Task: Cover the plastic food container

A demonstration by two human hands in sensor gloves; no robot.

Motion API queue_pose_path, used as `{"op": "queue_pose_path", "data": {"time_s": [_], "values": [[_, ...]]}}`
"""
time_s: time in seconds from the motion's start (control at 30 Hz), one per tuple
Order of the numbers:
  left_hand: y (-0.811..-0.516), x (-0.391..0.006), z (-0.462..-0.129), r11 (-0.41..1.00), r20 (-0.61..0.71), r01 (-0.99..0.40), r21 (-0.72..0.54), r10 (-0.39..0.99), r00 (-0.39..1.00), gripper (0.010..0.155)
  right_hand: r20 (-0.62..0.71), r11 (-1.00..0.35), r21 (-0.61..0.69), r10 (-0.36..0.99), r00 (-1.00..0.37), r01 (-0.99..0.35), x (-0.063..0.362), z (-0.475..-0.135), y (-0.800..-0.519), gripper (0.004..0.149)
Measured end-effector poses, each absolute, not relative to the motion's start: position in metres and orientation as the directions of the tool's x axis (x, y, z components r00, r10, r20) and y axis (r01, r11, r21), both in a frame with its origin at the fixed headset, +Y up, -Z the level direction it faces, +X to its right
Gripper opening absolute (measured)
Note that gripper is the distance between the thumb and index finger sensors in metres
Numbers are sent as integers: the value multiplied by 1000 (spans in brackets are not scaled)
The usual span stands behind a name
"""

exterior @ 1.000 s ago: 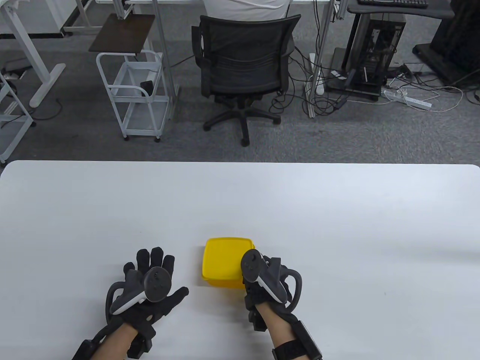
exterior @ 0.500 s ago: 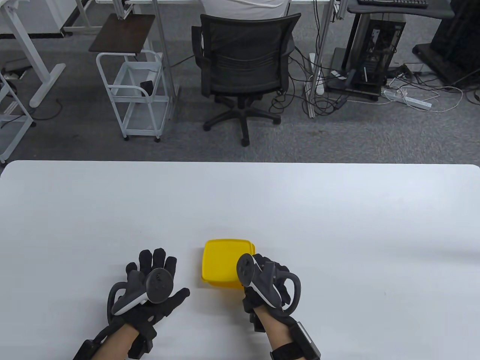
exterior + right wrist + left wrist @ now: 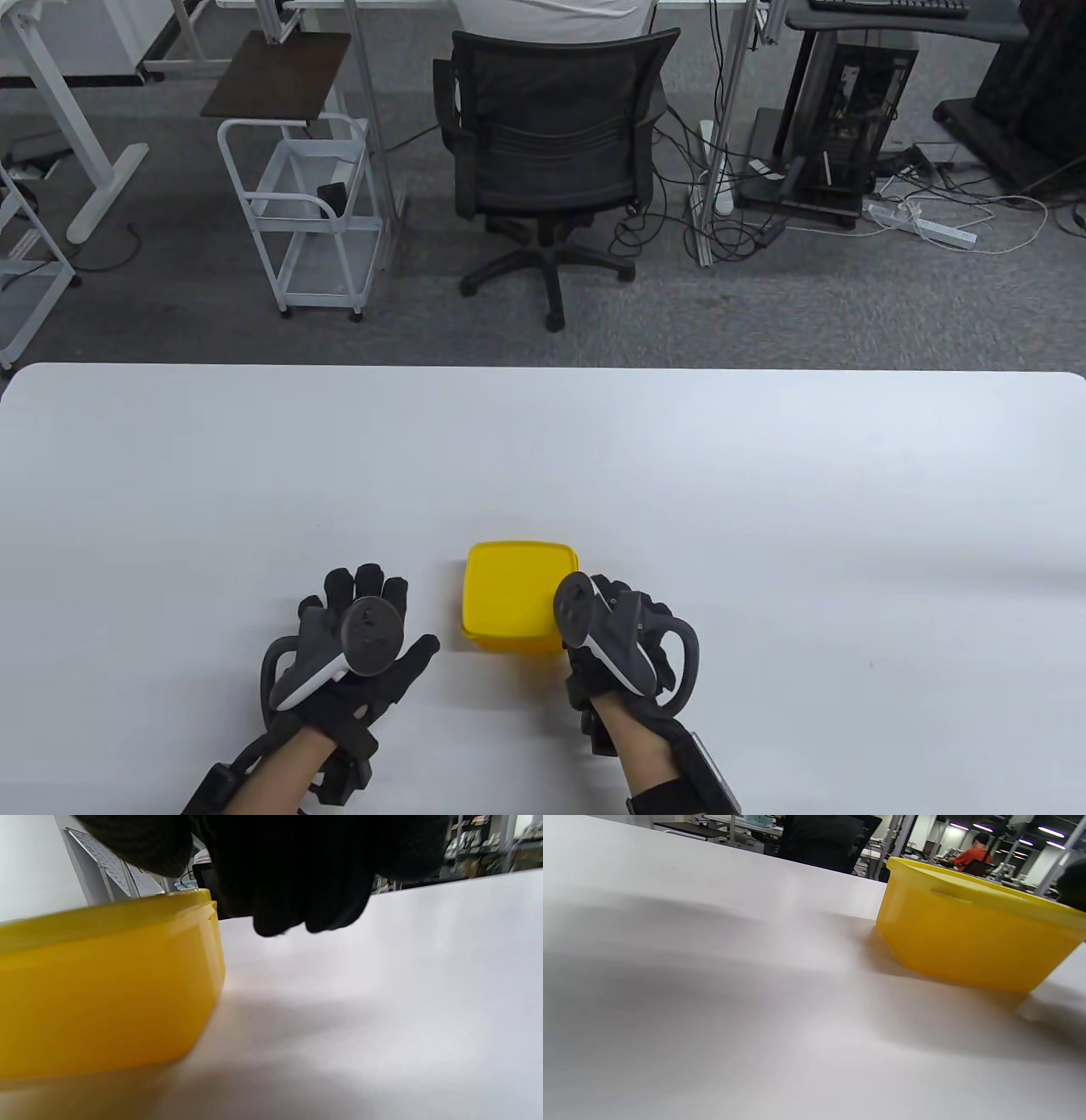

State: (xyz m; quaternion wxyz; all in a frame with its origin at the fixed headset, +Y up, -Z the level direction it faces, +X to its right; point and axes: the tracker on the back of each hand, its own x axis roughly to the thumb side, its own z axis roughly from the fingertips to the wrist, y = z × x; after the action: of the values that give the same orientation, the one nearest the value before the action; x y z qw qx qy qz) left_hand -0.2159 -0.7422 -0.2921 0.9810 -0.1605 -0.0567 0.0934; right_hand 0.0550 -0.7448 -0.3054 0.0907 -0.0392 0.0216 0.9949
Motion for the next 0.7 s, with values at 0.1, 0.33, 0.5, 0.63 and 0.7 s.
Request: {"op": "queue_pose_path", "data": {"time_s": [0.1, 0.33, 0.5, 0.63, 0.7], "values": [[-741, -198, -302, 925, -63, -228, -304, 219, 974, 71, -40, -945, 90, 312, -949, -315, 71, -303, -749, 56], [-748, -167, -317, 929, -201, -224, -295, 169, 965, 51, -100, -871, 130, 465, -880, -474, 85, -303, -756, 55], [-750, -163, -318, 921, -178, -280, -272, 238, 955, 43, -121, -807, 194, 544, -830, -557, 83, -307, -764, 44], [-755, -160, -322, 916, -151, -280, -288, 245, 958, 42, -159, -755, 246, 587, -794, -607, 85, -310, -765, 42], [-756, -157, -321, 921, -135, -266, -285, 236, 962, 42, -174, -748, 267, 583, -794, -607, 86, -313, -765, 41]]}}
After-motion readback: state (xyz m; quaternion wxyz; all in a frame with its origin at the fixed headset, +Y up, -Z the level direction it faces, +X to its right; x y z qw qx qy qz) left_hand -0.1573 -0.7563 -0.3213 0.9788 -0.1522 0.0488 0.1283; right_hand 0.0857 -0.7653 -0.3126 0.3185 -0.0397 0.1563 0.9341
